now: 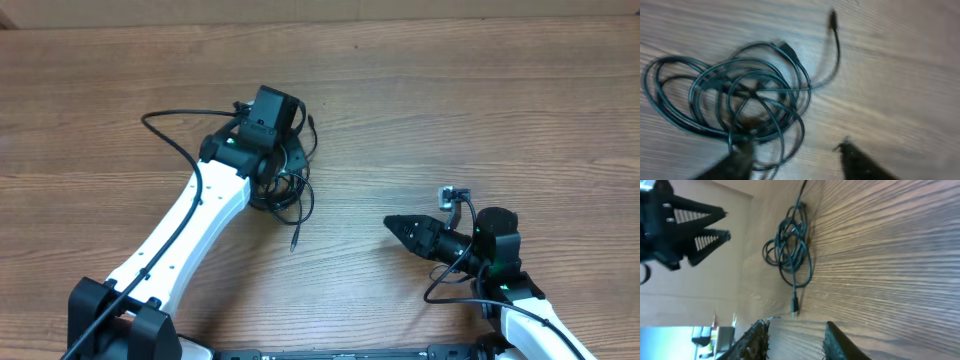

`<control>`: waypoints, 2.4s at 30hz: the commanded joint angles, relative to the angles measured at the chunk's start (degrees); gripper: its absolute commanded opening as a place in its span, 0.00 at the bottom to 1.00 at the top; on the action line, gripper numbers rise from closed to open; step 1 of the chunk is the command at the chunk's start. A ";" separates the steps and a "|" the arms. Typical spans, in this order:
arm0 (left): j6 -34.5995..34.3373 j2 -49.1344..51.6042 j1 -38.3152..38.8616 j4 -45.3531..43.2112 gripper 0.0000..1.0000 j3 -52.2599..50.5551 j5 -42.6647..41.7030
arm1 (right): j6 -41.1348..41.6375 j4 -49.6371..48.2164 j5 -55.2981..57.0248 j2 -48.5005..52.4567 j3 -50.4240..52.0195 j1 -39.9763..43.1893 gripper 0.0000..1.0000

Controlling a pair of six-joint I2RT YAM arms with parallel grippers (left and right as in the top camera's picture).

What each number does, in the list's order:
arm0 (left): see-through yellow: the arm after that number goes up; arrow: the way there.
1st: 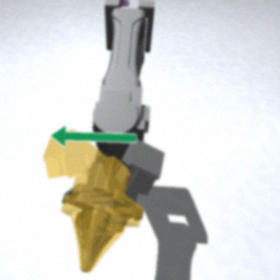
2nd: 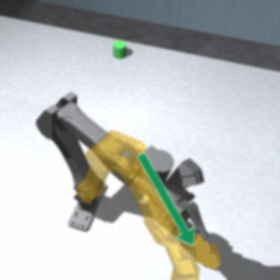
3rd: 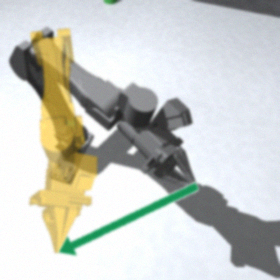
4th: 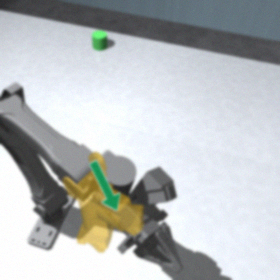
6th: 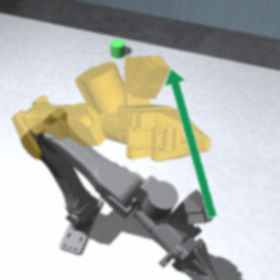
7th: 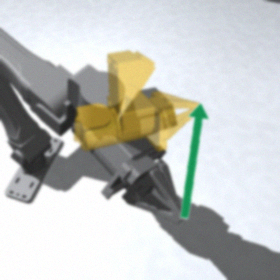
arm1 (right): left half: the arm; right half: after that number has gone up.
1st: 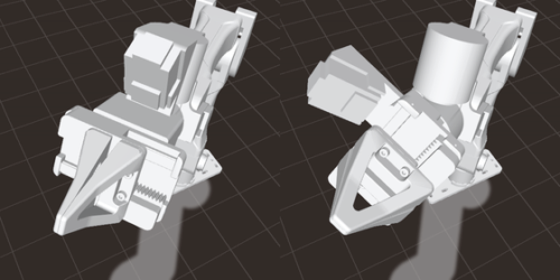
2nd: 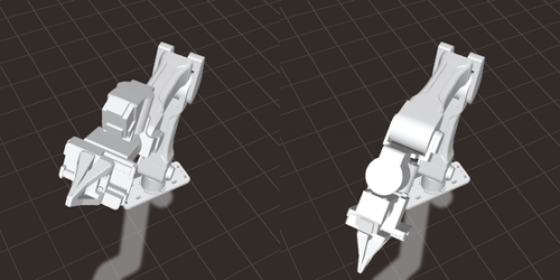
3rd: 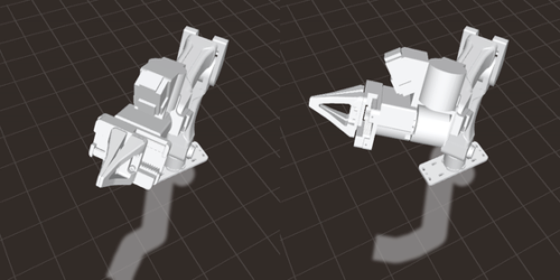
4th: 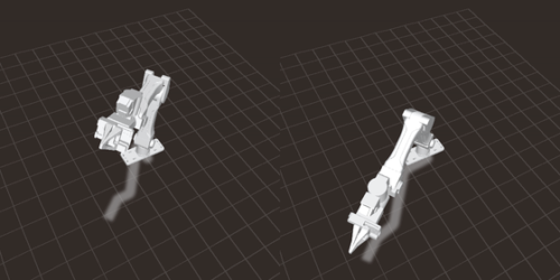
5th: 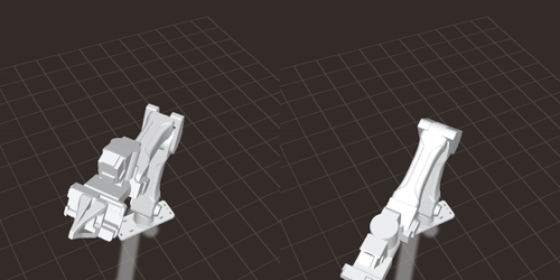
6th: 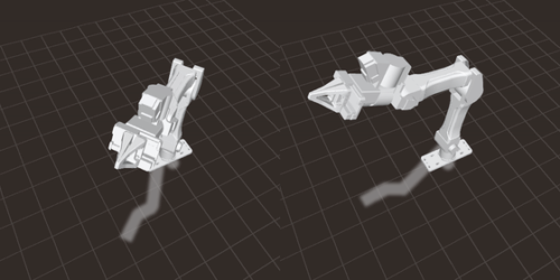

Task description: Untangle cables

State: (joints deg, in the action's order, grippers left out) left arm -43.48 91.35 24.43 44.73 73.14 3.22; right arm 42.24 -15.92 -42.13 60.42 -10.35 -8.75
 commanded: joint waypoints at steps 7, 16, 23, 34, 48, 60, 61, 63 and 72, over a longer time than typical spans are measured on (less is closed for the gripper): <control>2.45 1.77 0.52 1.57 0.97 0.83 2.05 | -0.04 0.26 2.67 -0.24 -0.13 -0.15 0.55; -11.04 10.91 0.74 1.07 0.63 0.83 -3.23 | -0.04 0.46 2.67 -0.24 -0.13 -0.15 0.67; -12.50 18.56 0.72 -0.17 0.64 0.83 -3.48 | -0.07 1.77 2.71 -0.24 -0.11 -0.15 0.69; 0.96 19.19 0.72 -9.62 0.04 2.14 -17.14 | -0.04 1.75 2.45 -0.24 -0.11 -0.15 0.70; 15.69 -4.17 0.63 -2.49 0.04 5.51 -36.22 | 10.47 2.82 3.02 -0.24 -0.11 -0.24 0.57; 1.11 -17.77 3.04 -9.16 0.04 5.51 -34.18 | 28.26 -20.24 -0.87 -0.24 -0.13 -0.61 0.72; 1.03 -17.73 3.26 -9.03 0.04 5.51 -33.20 | 28.06 -20.28 -1.64 -0.24 -0.13 -1.07 0.72; 0.61 -17.59 3.32 -9.01 0.04 5.49 -30.99 | 27.96 -19.76 -2.08 -0.24 -0.11 -2.67 0.77; -13.64 -17.57 3.30 -6.14 0.04 5.49 -23.54 | 25.20 -27.26 1.16 -0.24 -0.13 -8.02 0.90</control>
State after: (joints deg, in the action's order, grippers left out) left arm -46.83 74.19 27.42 38.33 77.60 -22.94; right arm 67.85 -40.88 -42.59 60.38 -10.15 -14.06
